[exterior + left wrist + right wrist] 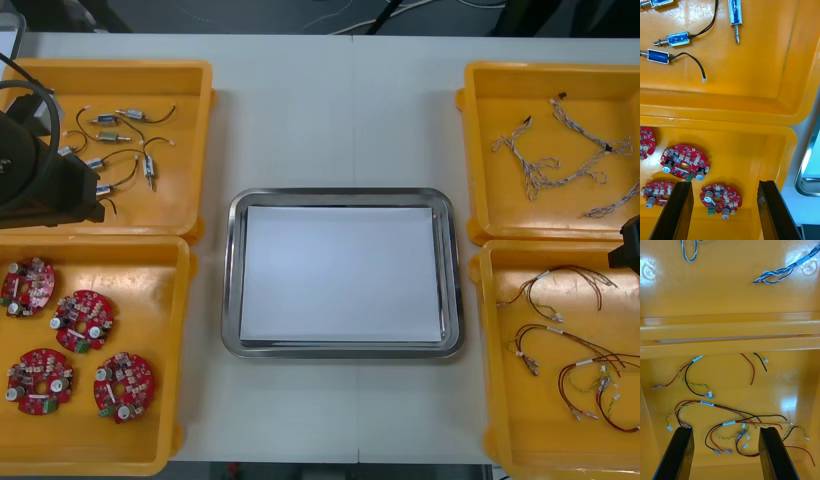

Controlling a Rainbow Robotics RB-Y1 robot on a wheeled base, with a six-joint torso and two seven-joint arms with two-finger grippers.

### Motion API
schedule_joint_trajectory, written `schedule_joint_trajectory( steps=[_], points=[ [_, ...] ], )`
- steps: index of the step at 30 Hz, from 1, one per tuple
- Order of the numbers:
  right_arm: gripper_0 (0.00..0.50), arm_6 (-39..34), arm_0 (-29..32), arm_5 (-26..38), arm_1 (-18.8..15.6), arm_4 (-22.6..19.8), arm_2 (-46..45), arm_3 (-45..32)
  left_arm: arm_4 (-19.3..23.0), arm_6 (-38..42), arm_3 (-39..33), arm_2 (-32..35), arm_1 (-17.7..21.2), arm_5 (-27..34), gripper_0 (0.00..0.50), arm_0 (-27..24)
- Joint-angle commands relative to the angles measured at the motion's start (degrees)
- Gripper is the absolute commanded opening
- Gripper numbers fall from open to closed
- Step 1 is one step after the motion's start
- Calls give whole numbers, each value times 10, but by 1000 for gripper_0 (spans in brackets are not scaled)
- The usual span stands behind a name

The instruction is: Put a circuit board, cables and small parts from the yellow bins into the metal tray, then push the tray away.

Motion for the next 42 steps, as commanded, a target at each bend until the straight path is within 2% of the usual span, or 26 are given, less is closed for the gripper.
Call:
schedule_joint_trajectory(
  steps=[1,20,21,23,29,30,37,42],
  points=[
    [500,25,-4,-1,-1,4,-19,-14,4,-26,-12,17,2,-4,500,-16],
    [500,25,-4,-1,-1,4,-19,-14,4,-26,-12,17,2,-4,500,-16],
    [500,25,-4,-1,-1,4,-19,-14,5,-65,-5,2,-20,35,500,18],
    [500,25,-4,-1,-1,4,-19,-14,5,-65,-4,4,-25,35,500,22],
    [500,25,-4,-1,-1,4,-19,-14,6,-64,-3,10,-16,35,500,21],
    [500,24,17,1,5,-1,-5,-9,7,-64,-2,15,-15,35,500,21],
    [500,26,23,-2,-4,-20,-4,-14,16,-73,-3,43,-4,35,500,23],
    [500,41,29,0,-4,-25,-4,-14,20,-89,-4,66,10,35,500,45]
  ],
)
